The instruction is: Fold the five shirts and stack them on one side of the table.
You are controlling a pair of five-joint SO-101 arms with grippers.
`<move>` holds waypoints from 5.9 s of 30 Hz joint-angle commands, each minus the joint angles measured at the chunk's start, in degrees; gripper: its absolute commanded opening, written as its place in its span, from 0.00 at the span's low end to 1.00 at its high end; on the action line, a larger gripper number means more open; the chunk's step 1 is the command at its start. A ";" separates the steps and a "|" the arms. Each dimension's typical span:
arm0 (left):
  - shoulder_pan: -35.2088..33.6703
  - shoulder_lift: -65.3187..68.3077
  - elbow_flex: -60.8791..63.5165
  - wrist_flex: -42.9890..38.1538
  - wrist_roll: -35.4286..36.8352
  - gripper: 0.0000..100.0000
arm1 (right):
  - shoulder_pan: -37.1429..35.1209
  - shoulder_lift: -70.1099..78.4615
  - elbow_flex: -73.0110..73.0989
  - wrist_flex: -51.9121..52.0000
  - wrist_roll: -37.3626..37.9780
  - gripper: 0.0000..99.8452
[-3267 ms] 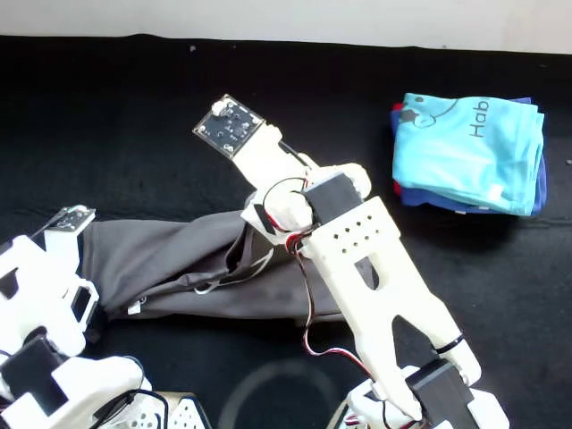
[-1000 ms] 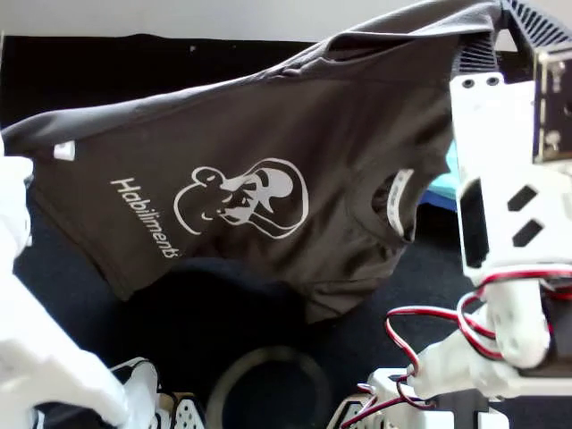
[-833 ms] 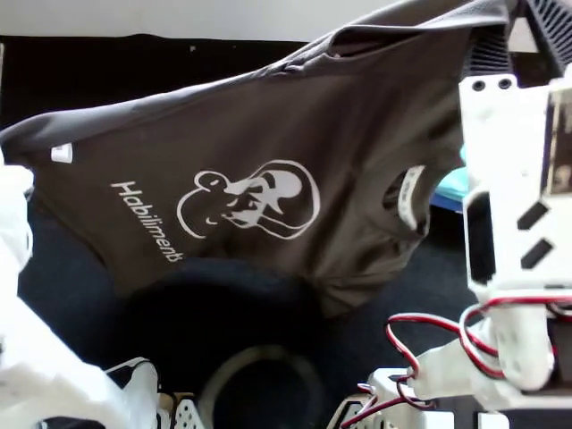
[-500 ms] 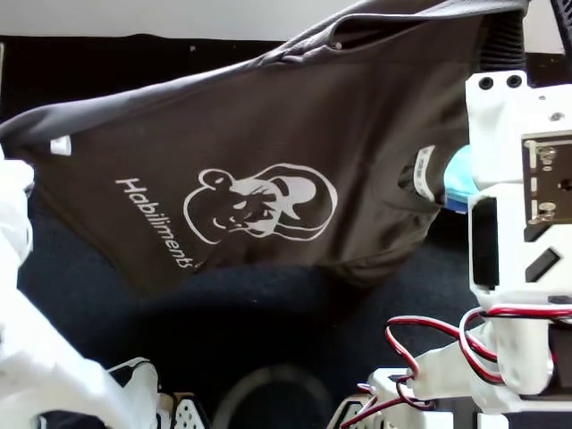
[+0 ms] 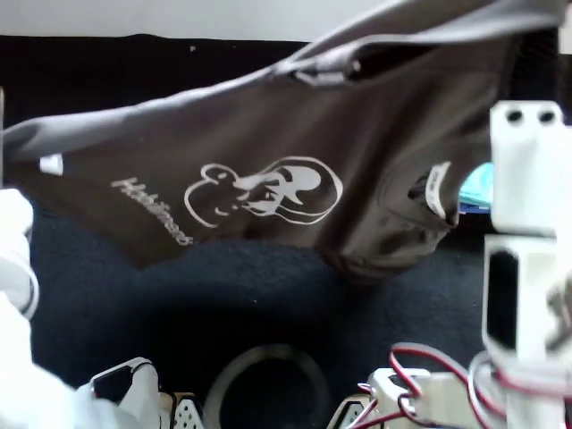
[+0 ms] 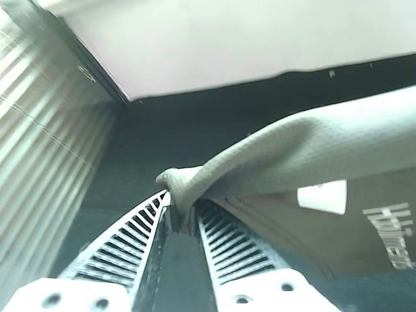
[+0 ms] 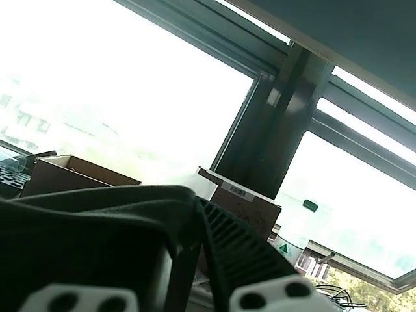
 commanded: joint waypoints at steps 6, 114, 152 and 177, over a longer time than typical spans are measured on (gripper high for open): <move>-0.84 -4.09 -0.13 0.70 0.70 0.01 | 0.48 -6.90 -1.45 6.81 0.53 0.01; 2.51 18.59 67.03 -12.13 -13.63 0.01 | -6.46 -11.91 98.15 13.41 -6.95 0.01; 6.55 15.60 82.07 -15.21 -13.63 0.01 | 2.07 -32.57 122.68 16.13 4.57 0.01; 3.74 16.13 54.02 -5.71 -10.37 0.00 | -1.01 -30.73 97.98 21.23 3.69 0.08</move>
